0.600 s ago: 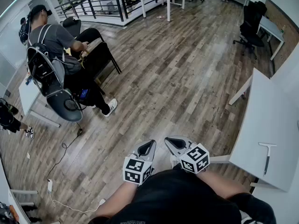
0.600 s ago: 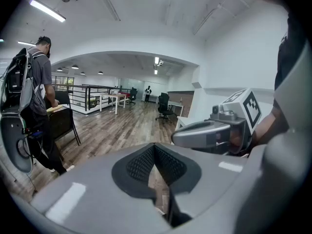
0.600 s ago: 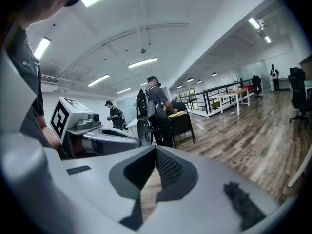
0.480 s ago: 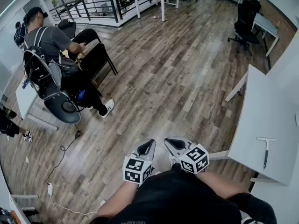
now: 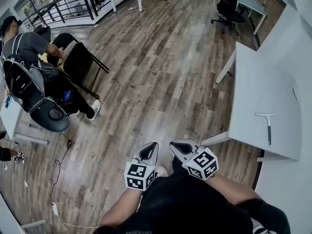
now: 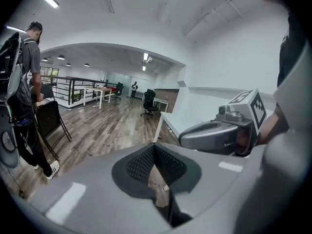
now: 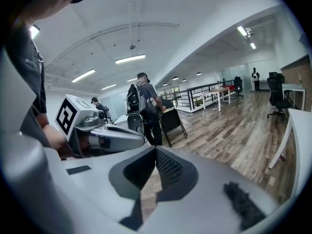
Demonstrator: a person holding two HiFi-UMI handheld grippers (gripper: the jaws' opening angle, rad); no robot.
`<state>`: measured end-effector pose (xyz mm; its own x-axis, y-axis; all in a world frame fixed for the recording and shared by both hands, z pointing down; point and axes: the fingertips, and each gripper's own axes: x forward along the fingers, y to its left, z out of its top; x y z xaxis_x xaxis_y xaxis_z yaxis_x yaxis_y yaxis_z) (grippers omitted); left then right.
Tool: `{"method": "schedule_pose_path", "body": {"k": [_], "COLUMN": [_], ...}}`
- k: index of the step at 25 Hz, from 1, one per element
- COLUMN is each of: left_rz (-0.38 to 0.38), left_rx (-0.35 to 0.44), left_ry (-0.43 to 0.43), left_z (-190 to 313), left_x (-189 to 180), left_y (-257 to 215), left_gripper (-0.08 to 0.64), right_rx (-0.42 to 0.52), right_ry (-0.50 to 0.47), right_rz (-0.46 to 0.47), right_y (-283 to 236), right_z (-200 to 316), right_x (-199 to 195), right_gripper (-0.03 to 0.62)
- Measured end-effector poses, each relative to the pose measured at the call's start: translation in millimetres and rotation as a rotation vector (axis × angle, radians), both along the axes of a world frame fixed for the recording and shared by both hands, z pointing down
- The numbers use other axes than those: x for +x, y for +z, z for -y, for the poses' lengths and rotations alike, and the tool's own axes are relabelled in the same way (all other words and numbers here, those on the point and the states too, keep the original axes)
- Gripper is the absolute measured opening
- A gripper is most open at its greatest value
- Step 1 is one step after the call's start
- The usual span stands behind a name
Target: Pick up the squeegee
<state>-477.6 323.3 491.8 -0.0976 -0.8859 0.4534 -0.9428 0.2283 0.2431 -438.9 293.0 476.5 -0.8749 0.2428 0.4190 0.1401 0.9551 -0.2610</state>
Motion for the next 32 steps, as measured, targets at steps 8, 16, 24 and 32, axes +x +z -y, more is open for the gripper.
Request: {"method": "schedule_pose_path", "body": {"k": [8, 16, 24, 32], "left_rz": [0.021, 0.049, 0.067, 0.067], "left_rx": [0.02, 0.014, 0.05, 0.052], "left_ry": [0.106, 0.098, 0.063, 0.11], "left_z": [37, 58, 122, 179], "left_x": [43, 89, 176, 257], "left_y": [-9, -11, -22, -26], "left_gripper": [0.008, 0.008, 0.008, 0.008], "right_rx": [-0.012, 0.006, 0.021, 0.016], "right_ry": [0.113, 0.131, 0.103, 0.152], "right_rz": [0.013, 0.046, 0.057, 0.073], "right_y": [-6, -13, -16, -18], "right_z": [32, 62, 120, 175], "right_x": [46, 101, 191, 270], "right_gripper": [0.006, 0.006, 0.006, 0.006]}}
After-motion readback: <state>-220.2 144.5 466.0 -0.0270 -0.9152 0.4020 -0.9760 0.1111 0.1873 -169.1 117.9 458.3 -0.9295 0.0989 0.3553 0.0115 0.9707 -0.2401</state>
